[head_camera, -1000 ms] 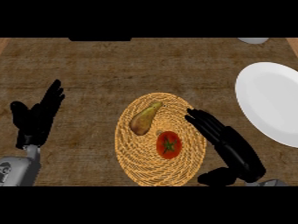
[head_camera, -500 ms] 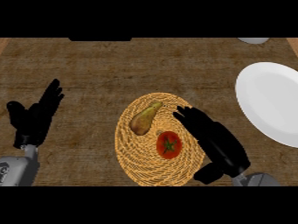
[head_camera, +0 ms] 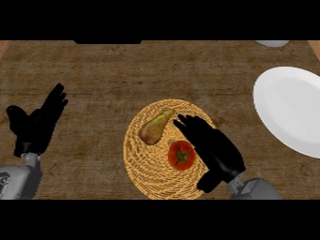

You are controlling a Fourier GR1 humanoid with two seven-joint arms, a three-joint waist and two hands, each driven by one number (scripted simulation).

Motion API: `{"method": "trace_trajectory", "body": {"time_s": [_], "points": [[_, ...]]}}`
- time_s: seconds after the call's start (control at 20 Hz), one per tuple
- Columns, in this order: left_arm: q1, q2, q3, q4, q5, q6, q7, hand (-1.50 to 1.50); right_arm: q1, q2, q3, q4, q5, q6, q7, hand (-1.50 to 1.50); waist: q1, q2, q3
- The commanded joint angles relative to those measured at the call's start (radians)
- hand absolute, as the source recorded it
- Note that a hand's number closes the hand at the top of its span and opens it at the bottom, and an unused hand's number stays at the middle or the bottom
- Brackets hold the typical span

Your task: Pick the tomato from the placemat and place it in the plate

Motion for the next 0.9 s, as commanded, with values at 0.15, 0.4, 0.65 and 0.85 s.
{"method": "trace_trajectory", "body": {"time_s": [0.15, 0.4, 0.65, 0.85], "points": [[0.027, -0.053, 0.021, -0.019, -0.061, -0.01, -0.001, 0.0, -0.04, 0.094, -0.038, 0.055, 0.087, 0.046, 0.017, -1.5, 0.0, 0.0, 0.0], [0.024, -0.07, 0.023, -0.076, -0.07, -0.012, 0.043, 0.0, -0.074, 0.079, -0.086, 0.18, 0.131, 0.007, -0.065, -1.5, 0.001, 0.0, 0.0], [0.023, -0.044, 0.054, -0.074, -0.08, -0.015, 0.068, 0.0, -0.087, 0.098, -0.034, 0.277, 0.174, 0.019, -0.098, 1.5, 0.003, 0.001, 0.0], [0.039, -0.068, 0.048, -0.079, -0.082, -0.042, 0.039, 0.0, -0.102, 0.092, -0.024, 0.235, 0.182, 0.077, -0.154, 1.5, 0.001, 0.0, 0.0]]}}
